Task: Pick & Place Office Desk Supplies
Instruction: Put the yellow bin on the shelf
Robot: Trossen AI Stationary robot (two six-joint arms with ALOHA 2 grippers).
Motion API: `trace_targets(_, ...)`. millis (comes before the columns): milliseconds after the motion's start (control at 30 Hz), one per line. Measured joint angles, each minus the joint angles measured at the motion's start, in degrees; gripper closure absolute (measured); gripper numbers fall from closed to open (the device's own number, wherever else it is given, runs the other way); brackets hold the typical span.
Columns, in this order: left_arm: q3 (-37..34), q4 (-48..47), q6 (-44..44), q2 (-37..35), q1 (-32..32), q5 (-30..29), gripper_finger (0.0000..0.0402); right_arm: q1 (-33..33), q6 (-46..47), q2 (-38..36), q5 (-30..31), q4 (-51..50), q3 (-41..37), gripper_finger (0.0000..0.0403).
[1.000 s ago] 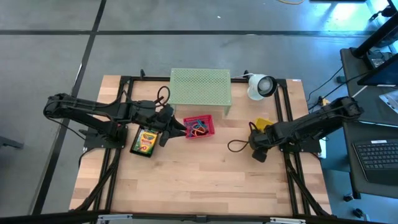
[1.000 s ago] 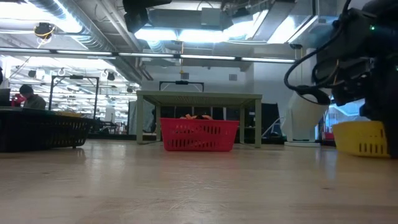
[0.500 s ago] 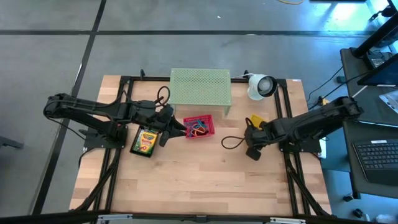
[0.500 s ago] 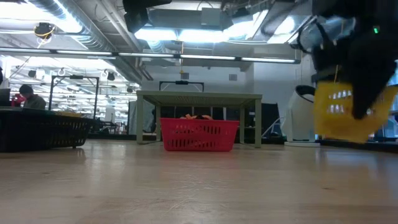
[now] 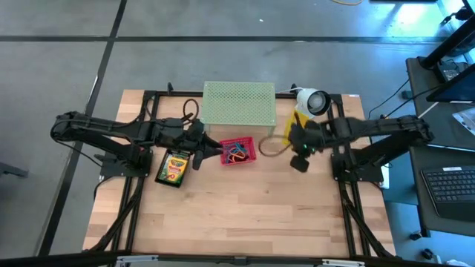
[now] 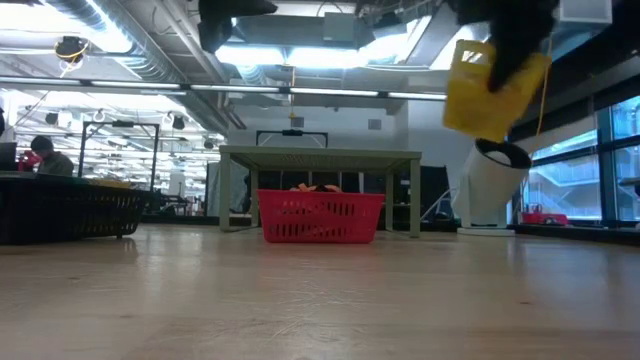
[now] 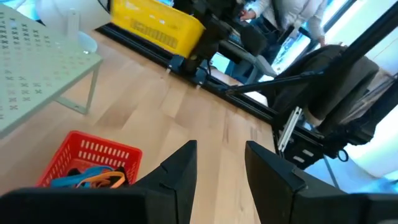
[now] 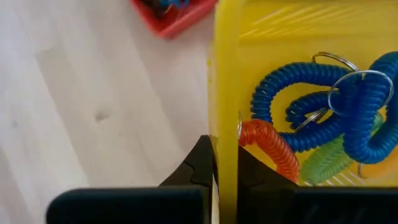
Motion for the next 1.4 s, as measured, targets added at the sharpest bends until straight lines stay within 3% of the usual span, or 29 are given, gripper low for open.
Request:
trace_targets(367,0.0,-3.2,-0.6,-3.2,0.0,-0.4,0.0272,-18.9,-28.8,13.7,-4.0,0.7,12.2,0.0392)
trace_targets(633,0.0,-6.5,-2.7,-3.9,0.0,-0.4,0.0272,-22.4,-42.1,23.6,-4.6,0.9,21.1,0.0392)
trace_targets(967,0.0,-6.4,-2.7,-3.9,0.0,-0.4,0.0272,-24.3,-47.7,31.1,-4.9,1.2,23.0,0.0392)
trace_targets(1400,0.0,-6.4,-2.5,-3.9,0.0,-1.4,0.0272,-26.8,-49.9,31.8,-3.7,4.3,23.1,0.0392)
